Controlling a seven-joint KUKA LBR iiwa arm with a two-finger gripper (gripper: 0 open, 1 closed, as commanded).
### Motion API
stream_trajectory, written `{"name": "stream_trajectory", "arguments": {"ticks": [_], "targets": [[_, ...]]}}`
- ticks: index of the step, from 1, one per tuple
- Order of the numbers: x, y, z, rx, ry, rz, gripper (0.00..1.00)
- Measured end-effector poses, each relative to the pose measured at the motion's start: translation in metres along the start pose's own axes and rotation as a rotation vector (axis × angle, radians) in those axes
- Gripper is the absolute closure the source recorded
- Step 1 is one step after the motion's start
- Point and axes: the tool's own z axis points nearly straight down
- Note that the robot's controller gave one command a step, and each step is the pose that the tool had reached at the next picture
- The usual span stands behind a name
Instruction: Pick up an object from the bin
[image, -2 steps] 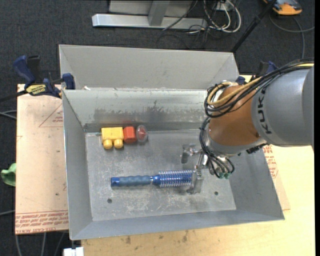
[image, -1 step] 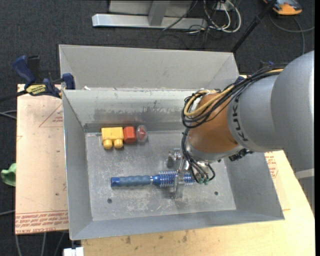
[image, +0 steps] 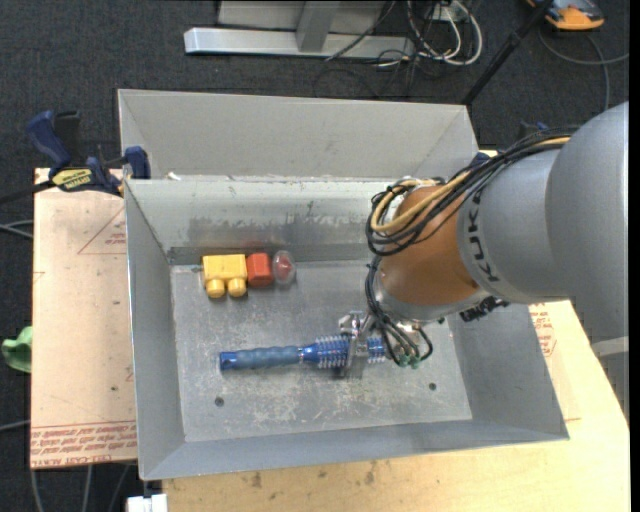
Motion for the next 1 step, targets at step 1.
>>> {"name": "stream_trajectory", "arguments": {"ticks": [1], "targets": [[0.0136,0.0181,-0.1328,-0.001,-0.01,-0.048,1.0]]}}
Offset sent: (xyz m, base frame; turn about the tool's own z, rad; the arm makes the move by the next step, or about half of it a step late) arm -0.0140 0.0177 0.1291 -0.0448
